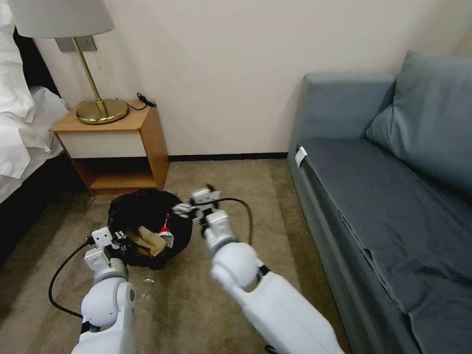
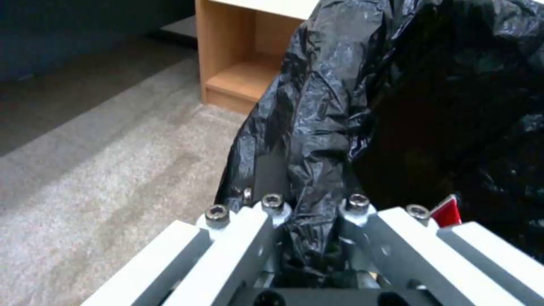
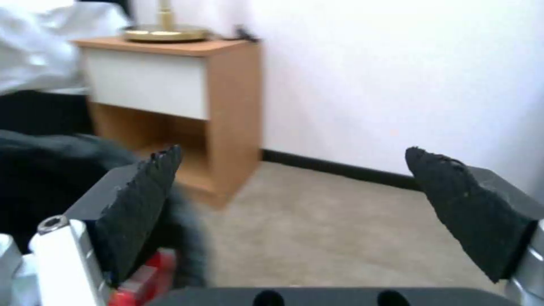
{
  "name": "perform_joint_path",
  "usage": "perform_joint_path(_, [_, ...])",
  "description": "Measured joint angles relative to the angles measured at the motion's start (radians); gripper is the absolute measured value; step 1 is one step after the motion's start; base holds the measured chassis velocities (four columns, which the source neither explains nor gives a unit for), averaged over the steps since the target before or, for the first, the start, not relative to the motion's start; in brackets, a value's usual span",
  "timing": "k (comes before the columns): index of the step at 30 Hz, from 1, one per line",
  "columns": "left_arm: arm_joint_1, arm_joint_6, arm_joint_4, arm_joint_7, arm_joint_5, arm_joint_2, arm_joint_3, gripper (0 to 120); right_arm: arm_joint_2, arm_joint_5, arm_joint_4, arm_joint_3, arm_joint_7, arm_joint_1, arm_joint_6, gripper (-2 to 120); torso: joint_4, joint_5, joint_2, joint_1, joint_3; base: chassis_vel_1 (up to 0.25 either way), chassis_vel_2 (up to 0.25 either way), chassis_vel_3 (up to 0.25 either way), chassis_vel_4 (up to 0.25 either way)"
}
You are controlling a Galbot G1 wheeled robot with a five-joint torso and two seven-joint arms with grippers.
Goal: Pick up the trash bin, then pick up the garbage on the floor and place it into the trash bin.
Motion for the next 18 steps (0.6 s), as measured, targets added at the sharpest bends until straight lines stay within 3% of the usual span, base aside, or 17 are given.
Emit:
perform_joint_path(8, [-0.035,-0.021,0.063,0.009,-0.072,0.010,-0.013,4,-0.010,0.012,0.015,0.112,-0.009,-0.069,0.023,100,0.0001,-0.0001,0.000,0.000,0.000,0.000,0.000,0.000,0.000])
perform_joint_path(10, [-0.062,-0.028,0.104,0.010,-0.149,0.021,-0.013,4,0.013,-0.006,-0.028,0.136,-0.008,-0.073,0.088,100,0.0001,-0.0001,0.000,0.000,0.000,0.000,0.000,0.000,0.000])
perform_joint_path(13, [-0.075,-0.037,0.124,0.008,-0.187,0.028,-0.014,4,0.016,-0.011,-0.040,0.139,-0.008,-0.075,0.099,100,0.0001,-0.0003,0.000,0.000,0.000,0.000,0.000,0.000,0.000])
perform_joint_path(15, [-0.093,-0.046,0.151,-0.023,-0.229,0.034,-0.014,4,0.015,-0.012,-0.048,0.139,-0.009,-0.076,0.107,100,0.0001,-0.0001,0.000,0.000,0.000,0.000,0.000,0.000,0.000])
perform_joint_path(16, [-0.118,-0.057,0.196,-0.077,-0.258,0.038,-0.013,4,0.012,-0.018,-0.059,0.137,-0.012,-0.076,0.119,100,0.0000,-0.0002,0.000,0.000,0.000,0.000,0.000,0.000,0.000])
perform_joint_path(18, [-0.127,-0.064,0.213,-0.093,-0.266,0.039,-0.013,4,0.011,-0.019,-0.062,0.137,-0.012,-0.076,0.122,100,0.0001,-0.0003,0.000,0.000,0.000,0.000,0.000,0.000,0.000])
